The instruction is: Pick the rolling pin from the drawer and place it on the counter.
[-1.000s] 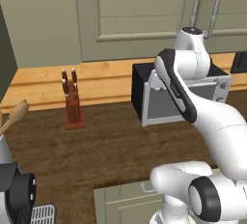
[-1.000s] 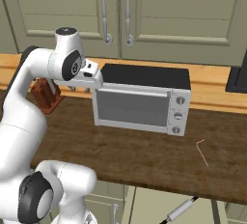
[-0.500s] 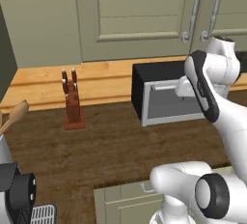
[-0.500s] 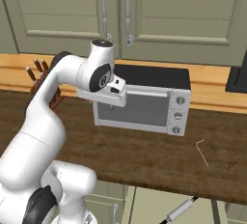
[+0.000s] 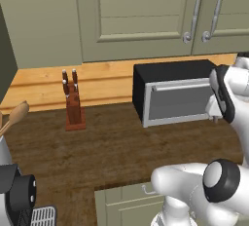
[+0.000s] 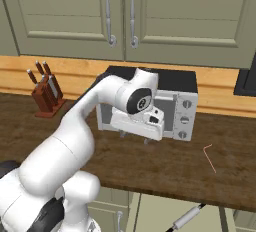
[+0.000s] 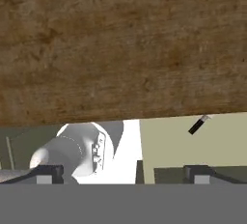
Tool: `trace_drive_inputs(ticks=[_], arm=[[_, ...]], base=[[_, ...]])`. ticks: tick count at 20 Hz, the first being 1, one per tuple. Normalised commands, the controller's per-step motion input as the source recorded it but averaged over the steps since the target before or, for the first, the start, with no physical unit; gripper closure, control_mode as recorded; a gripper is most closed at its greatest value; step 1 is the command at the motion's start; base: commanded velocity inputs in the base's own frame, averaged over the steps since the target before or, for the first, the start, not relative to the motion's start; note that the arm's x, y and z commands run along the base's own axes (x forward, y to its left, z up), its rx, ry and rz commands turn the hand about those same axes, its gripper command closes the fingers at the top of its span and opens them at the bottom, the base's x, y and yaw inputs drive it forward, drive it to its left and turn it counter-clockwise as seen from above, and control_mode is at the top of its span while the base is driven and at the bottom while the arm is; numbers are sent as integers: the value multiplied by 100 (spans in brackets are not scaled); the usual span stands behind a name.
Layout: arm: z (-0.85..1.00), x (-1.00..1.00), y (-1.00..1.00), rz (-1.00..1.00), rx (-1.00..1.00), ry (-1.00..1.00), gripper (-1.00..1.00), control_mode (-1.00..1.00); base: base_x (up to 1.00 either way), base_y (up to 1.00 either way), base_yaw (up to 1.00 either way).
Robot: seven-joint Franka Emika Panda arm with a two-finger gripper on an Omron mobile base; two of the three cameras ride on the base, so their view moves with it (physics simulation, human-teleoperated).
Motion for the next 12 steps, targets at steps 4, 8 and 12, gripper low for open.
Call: trace_drive_inputs(ticks=[4,8,12], arm=[[-71,-29,-100,-5,0,20,-100,-100],[-53,-27,-86,-5,0,23,-100,-100],[-64,-39,-100,-4,2,12,-100,-100]], base=[[0,0,0],[0,0,0],[0,0,0]])
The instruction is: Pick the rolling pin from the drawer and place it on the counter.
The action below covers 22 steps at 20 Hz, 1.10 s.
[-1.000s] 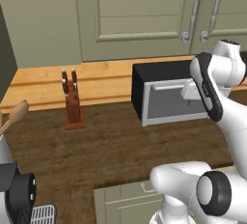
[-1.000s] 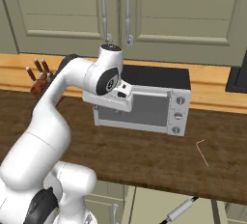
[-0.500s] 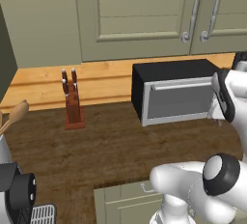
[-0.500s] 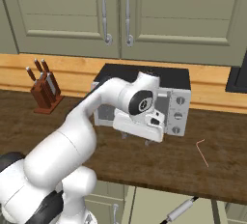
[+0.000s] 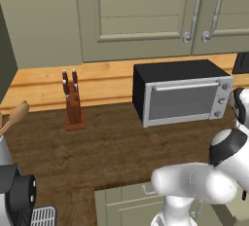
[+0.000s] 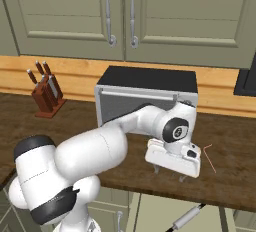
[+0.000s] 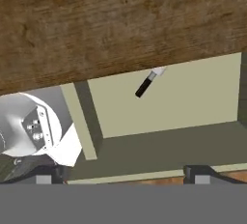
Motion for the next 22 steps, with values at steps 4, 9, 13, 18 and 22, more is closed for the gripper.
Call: trace_drive_inputs(ticks=[4,9,13,18,22], arm=[[-59,-16,-81,0,5,-13,-100,-100],[-57,-24,-51,0,4,-29,-100,-100],[-77,-27,-39,0,0,-8,-100,-100],[-57,-23,-29,0,0,8,-100,-100],[-52,-18,-41,0,0,7,-100,-100]], base=[[0,0,0],[0,0,0],[0,0,0],[0,0,0],[0,0,0]])
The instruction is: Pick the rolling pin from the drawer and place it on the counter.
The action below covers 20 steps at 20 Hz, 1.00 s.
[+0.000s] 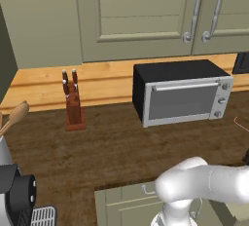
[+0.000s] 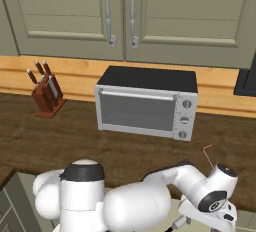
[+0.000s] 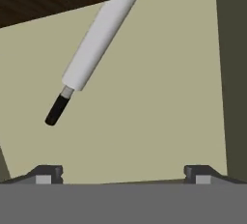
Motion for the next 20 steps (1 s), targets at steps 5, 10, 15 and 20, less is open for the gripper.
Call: trace_drive_inputs(ticks=[5,10,15,20], arm=[[-67,-25,-38,0,0,0,-100,-100],[-65,-25,-16,0,0,0,-100,-100],[-51,-46,-17,0,0,0,-100,-100],[-46,-87,-35,0,0,2,-100,-100]], base=[[0,0,0],[0,0,0],[0,0,0],[0,0,0]])
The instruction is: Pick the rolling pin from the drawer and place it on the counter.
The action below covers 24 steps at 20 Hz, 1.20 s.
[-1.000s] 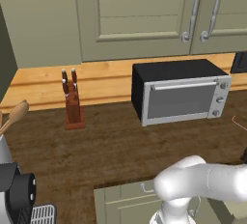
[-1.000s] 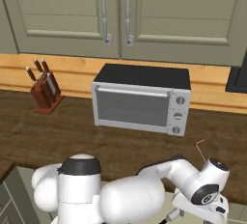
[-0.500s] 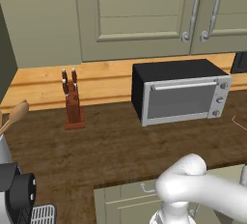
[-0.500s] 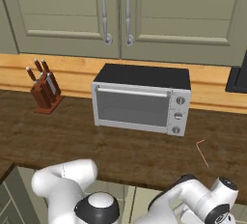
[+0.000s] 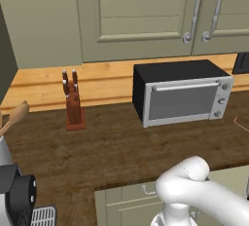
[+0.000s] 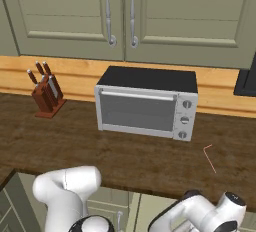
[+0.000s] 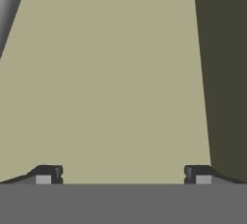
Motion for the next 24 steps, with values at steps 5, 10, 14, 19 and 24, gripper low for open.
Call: trace_drive_inputs(ticks=[5,10,14,19,24], arm=[[-50,-88,-38,-1,0,4,-100,-100],[-33,-52,-33,0,0,3,-100,-100],[17,2,4,-3,0,4,-100,-100],[66,0,32,-9,0,-3,-100,-100],[32,0,53,-7,3,0,-100,-100]], base=[[0,0,0],[0,0,0],[0,0,0],[0,0,0],[0,0,0]])
